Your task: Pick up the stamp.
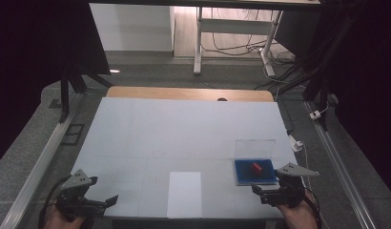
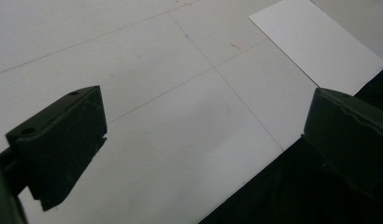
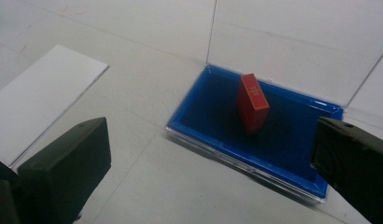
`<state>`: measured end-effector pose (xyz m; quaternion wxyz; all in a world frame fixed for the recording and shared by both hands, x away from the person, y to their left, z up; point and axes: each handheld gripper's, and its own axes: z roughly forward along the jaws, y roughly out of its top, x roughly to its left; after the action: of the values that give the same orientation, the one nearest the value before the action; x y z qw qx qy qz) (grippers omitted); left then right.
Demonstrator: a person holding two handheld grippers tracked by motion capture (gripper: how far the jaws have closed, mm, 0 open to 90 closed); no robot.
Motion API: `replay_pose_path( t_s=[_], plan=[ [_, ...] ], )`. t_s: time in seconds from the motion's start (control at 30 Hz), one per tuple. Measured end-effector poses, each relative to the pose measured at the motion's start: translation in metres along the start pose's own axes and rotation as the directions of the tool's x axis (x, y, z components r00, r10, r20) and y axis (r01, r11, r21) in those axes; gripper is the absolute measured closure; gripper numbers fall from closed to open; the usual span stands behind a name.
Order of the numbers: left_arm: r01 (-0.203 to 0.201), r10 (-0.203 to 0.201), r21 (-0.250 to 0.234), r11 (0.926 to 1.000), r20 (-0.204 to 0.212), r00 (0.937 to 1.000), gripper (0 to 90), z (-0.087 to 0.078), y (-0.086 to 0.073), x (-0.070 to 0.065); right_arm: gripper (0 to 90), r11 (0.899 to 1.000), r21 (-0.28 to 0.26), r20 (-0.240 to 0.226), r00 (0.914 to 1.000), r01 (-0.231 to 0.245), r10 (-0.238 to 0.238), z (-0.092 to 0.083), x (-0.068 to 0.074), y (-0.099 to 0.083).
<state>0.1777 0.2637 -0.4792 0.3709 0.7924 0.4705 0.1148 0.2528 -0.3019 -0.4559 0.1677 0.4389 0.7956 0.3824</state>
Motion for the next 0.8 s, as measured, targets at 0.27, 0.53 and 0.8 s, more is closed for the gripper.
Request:
replay_pose_path(
  t_s=[0.27,0.53,0.8],
  plan=[
    [0.005,-0.005,-0.003,1.0000,0.005,1.0000,0.0,0.000,0.000,0.001,0.0,1.000,0.016,-0.002,1.0000,0.004,-0.004,0.011,-0.007,0.005],
    [-0.005,0.005,0.002,1.0000,0.013,0.9999,0.0,0.000,0.000,0.000,0.0,0.999,0.027,-0.014,0.9991,0.042,-0.041,0.021,-0.012,0.012],
    [0.002,-0.002,-0.005,1.0000,0.024,0.9997,0.1,0.000,0.000,0.002,0.0,0.996,0.063,0.022,0.9981,0.057,-0.058,0.036,-0.018,0.018]
  ],
)
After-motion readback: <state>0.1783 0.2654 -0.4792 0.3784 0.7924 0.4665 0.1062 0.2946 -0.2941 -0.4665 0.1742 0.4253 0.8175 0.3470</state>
